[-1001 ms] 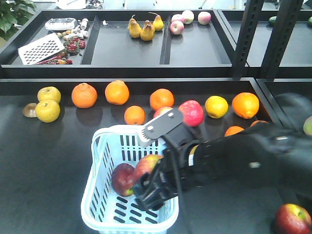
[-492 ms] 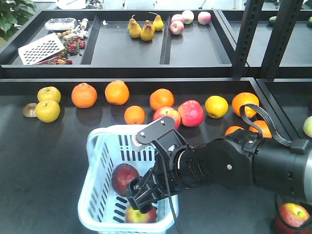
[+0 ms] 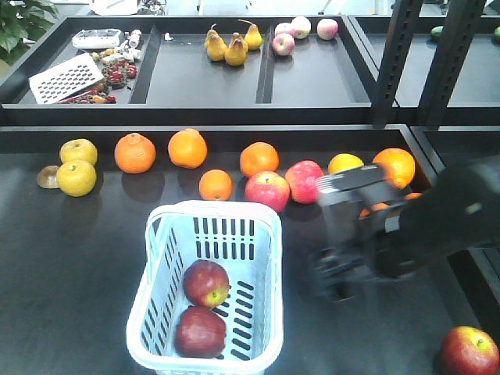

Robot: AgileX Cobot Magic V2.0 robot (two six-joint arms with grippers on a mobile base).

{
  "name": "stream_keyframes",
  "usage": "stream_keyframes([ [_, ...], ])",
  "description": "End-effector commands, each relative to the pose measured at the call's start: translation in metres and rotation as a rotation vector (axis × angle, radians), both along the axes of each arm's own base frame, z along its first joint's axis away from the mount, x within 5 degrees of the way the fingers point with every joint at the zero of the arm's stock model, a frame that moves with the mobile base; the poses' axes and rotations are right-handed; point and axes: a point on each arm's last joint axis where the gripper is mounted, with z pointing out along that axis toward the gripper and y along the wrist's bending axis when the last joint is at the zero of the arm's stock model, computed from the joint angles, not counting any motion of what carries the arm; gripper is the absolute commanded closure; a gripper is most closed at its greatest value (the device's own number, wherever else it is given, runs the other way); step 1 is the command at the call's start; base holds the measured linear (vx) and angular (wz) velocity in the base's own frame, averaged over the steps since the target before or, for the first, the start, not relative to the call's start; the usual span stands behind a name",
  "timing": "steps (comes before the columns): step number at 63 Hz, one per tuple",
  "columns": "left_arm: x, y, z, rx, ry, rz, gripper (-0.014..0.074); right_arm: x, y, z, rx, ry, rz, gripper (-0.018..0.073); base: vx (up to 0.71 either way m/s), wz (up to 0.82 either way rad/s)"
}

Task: Pick three apples into basket with both arms
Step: 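Carry the second red apple into the basket and open the right gripper, then reach the right gripper down to the red apple nearest the robot and grasp it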

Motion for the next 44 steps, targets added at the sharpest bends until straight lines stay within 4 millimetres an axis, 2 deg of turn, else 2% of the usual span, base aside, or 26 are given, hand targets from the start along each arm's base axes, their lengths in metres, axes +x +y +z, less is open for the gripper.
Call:
stream_keyframes([
  [1, -0.001, -0.002, 0.012, -0.007, -0.067, -0.026, 0.0024, 0.005, -0.032, 0.013, -0.037, -0.009, -0.089, -0.0093, 0.0, 0.0],
  [9, -0.001, -0.002, 0.012, -0.007, -0.067, -0.026, 0.0024, 0.001, -0.069, -0.006, -0.086, 0.074, -0.203, -0.0092, 0.0, 0.0],
  [15, -0.001, -0.002, 0.012, -0.007, -0.067, -0.026, 0.0024, -0.008, -0.091, -0.026, -0.107, 0.128, -0.278, -0.0089, 0.0, 0.0],
  [20, -0.001, -0.002, 0.012, -0.007, -0.067, -0.026, 0.0024, -0.011, -0.106, -0.033, -0.109, 0.139, -0.336, -0.0088, 0.0, 0.0],
  [29, -0.001, -0.002, 0.012, -0.007, -0.067, -0.026, 0.0024, -0.009, -0.12, -0.032, -0.15, 0.11, -0.35, -0.0083, 0.0, 0.0],
  [44, -0.001, -0.002, 0.012, -0.007, -0.067, -0.026, 0.0024, -0.005, -0.126, -0.04, -0.25, 0.105, -0.259, -0.0074, 0.0, 0.0],
])
